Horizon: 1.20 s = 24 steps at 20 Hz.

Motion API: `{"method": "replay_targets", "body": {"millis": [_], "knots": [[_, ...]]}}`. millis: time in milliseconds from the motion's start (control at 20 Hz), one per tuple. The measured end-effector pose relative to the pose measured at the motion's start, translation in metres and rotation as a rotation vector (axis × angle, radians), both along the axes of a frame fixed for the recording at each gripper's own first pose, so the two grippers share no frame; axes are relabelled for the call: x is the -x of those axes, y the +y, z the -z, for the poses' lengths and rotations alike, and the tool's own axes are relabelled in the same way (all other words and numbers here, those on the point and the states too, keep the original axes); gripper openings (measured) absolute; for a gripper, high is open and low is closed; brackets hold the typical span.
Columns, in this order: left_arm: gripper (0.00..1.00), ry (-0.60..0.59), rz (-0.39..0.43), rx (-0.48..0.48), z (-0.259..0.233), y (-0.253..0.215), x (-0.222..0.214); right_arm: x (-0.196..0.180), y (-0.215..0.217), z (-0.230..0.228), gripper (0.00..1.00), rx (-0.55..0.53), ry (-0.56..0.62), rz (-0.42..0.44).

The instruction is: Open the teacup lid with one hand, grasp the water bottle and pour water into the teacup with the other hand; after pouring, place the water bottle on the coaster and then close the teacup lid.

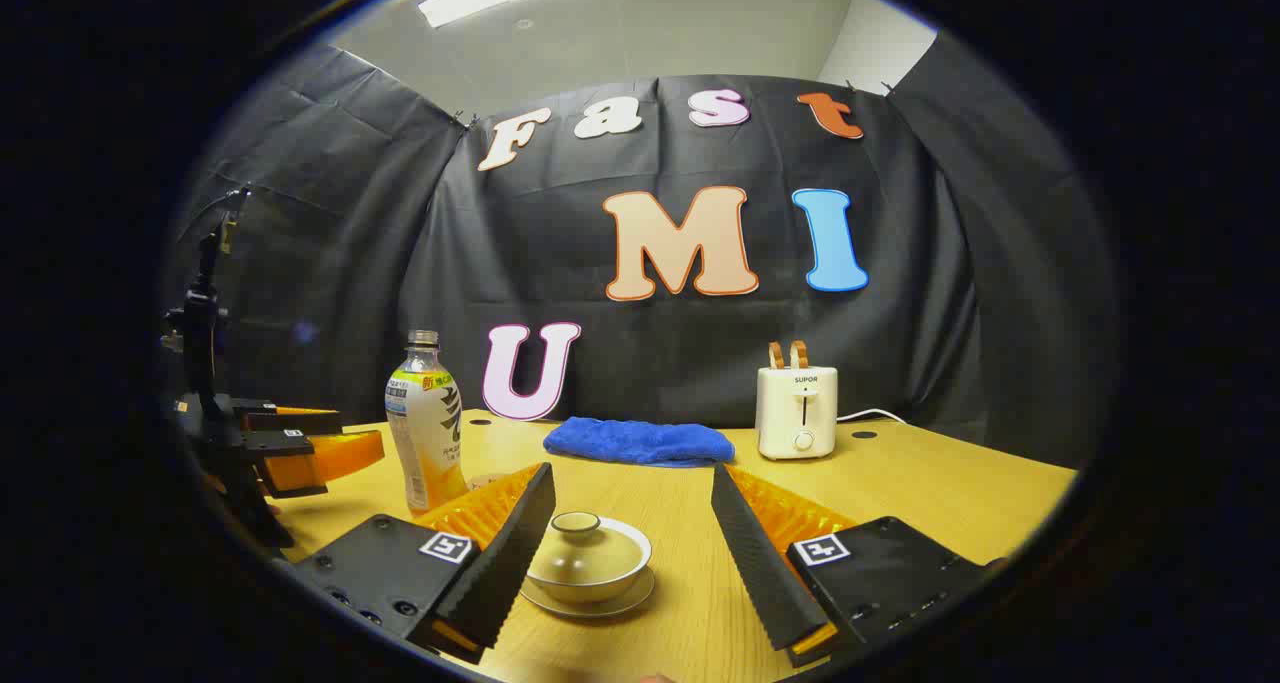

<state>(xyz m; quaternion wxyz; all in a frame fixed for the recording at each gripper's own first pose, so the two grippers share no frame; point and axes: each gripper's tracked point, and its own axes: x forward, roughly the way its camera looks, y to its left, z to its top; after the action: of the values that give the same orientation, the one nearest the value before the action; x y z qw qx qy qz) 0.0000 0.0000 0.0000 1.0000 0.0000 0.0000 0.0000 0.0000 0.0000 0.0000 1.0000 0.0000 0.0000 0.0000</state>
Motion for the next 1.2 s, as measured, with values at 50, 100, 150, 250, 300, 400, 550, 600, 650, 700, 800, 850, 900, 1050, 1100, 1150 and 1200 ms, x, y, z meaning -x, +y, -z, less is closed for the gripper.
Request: {"method": "replay_targets", "body": {"millis": [50, 100, 150, 250, 300, 400, 550, 600, 650, 700, 800, 850, 900, 1050, 1100, 1150, 1200], "knots": [[0.95, 0.001, -0.005, 0.000, 0.001, 0.000, -0.001, 0.000, 0.000, 0.001, 0.95, -0.001, 0.002, -0.004], [0.94, 0.002, -0.005, -0.003, 0.001, -0.001, -0.001, 0.000, 0.000, 0.003, 0.95, -0.003, 0.011, -0.004], [0.95, 0.003, -0.004, -0.005, 0.001, -0.001, -0.001, -0.002, 0.000, 0.006, 0.99, -0.005, 0.025, -0.005], [0.95, 0.005, 0.004, -0.010, 0.000, -0.003, 0.000, -0.005, 0.002, 0.012, 0.99, -0.010, 0.057, -0.004], [0.95, 0.006, 0.002, -0.011, 0.000, -0.001, 0.000, -0.005, 0.002, 0.014, 0.99, -0.012, 0.069, -0.003], [0.94, 0.004, -0.003, -0.008, 0.000, -0.001, -0.001, -0.005, 0.003, 0.015, 0.95, -0.014, 0.081, -0.001], [0.95, 0.006, -0.006, -0.009, 0.001, -0.001, -0.002, -0.003, 0.003, 0.015, 0.96, -0.014, 0.076, -0.001], [0.95, 0.005, -0.009, -0.009, 0.001, 0.000, -0.003, -0.004, 0.004, 0.016, 0.95, -0.014, 0.078, -0.002], [0.95, 0.006, -0.012, -0.008, 0.001, 0.000, -0.003, -0.004, 0.004, 0.017, 0.95, -0.015, 0.081, -0.002], [0.95, 0.006, -0.013, -0.008, 0.000, 0.000, -0.004, -0.004, 0.003, 0.017, 0.95, -0.014, 0.082, 0.001], [0.95, 0.006, -0.015, -0.007, 0.001, 0.001, -0.005, -0.004, 0.003, 0.015, 0.95, -0.013, 0.078, 0.002], [0.95, 0.005, -0.015, -0.008, 0.001, 0.000, -0.005, -0.004, 0.003, 0.016, 0.96, -0.013, 0.078, 0.003], [0.95, 0.005, -0.015, -0.008, 0.001, 0.001, -0.005, -0.003, 0.003, 0.016, 0.95, -0.014, 0.079, 0.003], [0.95, 0.003, -0.015, -0.007, 0.002, 0.001, -0.005, -0.003, 0.005, 0.015, 0.99, -0.014, 0.079, -0.006], [0.95, 0.003, -0.014, -0.008, 0.001, 0.001, -0.005, -0.004, 0.005, 0.016, 1.00, -0.014, 0.077, -0.007], [0.95, 0.002, -0.014, -0.008, 0.002, 0.000, -0.005, -0.004, 0.004, 0.016, 1.00, -0.015, 0.081, -0.007], [0.95, 0.003, -0.013, -0.009, 0.001, 0.001, -0.006, -0.004, 0.005, 0.017, 0.99, -0.015, 0.081, -0.010]]}}
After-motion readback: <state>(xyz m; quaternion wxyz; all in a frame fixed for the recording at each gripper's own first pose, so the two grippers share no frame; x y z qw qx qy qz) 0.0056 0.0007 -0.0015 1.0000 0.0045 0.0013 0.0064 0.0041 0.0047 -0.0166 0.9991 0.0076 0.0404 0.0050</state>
